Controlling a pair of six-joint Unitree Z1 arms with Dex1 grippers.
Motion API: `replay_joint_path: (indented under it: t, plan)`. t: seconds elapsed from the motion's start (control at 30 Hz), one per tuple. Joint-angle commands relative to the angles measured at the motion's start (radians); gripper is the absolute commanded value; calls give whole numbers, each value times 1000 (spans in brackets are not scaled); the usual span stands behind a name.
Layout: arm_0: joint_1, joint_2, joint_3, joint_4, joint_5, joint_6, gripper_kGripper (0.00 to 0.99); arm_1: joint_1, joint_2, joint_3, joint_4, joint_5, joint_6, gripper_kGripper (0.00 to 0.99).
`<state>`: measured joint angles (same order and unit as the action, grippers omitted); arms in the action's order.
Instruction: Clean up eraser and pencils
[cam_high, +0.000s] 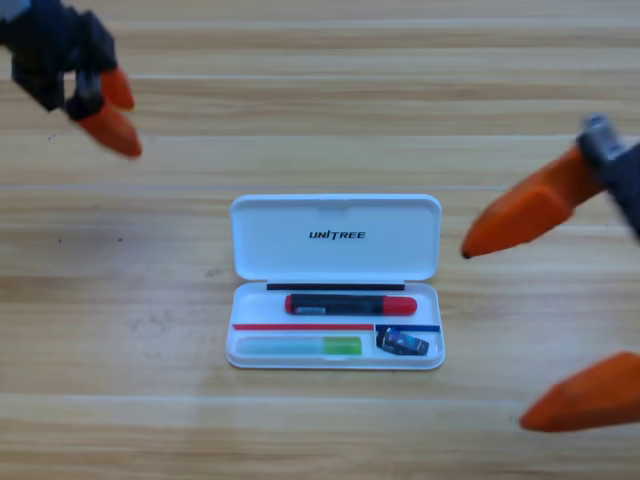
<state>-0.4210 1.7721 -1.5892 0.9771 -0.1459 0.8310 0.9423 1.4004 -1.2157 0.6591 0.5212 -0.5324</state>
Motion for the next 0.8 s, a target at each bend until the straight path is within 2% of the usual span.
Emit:
replay_joint_path:
  t: [0.03, 0.07, 0.13, 0.4, 0.53, 0.7, 0.8]
  plan:
    - [156, 115, 18, -78, -169, 79, 137, -16, -44, 56, -42, 16, 9, 990]
    - [168, 135, 15, -92, -201, 86, 0, -16, -46, 59, -42, 16, 9, 990]
    - [197, 179, 11, -117, -282, 82, 0, -16, -50, 62, -42, 17, 11, 990]
    - [245, 402, -160, -123, -523, 94, 0, -16, -35, 53, -42, 42, 23, 990]
    - [254, 487, -207, -118, -653, 89, 0, -16, -32, 48, -42, 42, 29, 990]
    - [254, 563, -221, -90, -744, 88, 0, -16, -23, 51, -42, 42, 31, 990]
    - [242, 606, -224, -37, -790, 126, 0, -16, -17, 54, -42, 42, 31, 990]
